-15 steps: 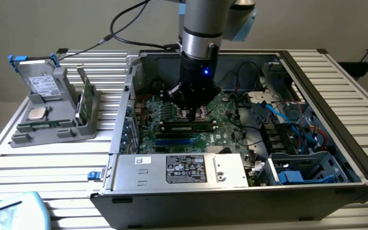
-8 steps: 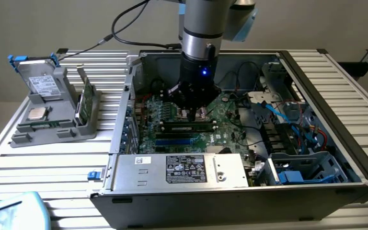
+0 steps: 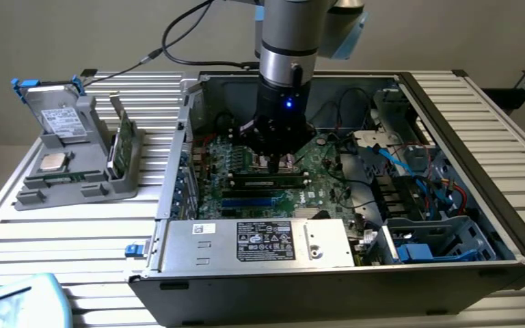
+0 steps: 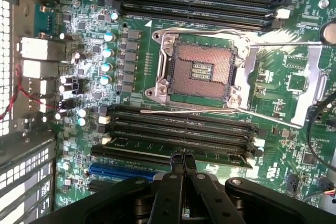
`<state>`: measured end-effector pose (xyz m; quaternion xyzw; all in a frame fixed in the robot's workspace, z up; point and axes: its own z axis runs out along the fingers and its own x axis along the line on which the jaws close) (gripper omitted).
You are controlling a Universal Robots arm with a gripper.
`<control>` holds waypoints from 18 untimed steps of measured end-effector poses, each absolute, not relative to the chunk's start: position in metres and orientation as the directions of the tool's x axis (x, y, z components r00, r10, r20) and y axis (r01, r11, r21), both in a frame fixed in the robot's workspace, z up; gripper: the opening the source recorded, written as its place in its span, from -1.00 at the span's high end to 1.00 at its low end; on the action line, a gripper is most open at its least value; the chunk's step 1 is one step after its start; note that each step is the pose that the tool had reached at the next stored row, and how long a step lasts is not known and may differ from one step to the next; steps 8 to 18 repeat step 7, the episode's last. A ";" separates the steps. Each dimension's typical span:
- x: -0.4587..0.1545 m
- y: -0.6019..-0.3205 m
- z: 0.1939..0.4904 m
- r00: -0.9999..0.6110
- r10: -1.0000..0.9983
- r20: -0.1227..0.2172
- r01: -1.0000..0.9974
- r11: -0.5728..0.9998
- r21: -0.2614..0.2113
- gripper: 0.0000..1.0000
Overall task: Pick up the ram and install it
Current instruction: 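Press down the ram until it locks into place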
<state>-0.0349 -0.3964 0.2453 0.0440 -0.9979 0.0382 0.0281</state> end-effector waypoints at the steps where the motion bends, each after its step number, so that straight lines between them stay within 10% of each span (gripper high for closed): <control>1: -0.035 -0.396 0.245 -0.996 -0.074 0.058 -0.078 0.994 -0.074 0.79; 18: -0.035 -0.396 0.245 -0.996 -0.072 0.058 -0.076 0.994 -0.074 0.79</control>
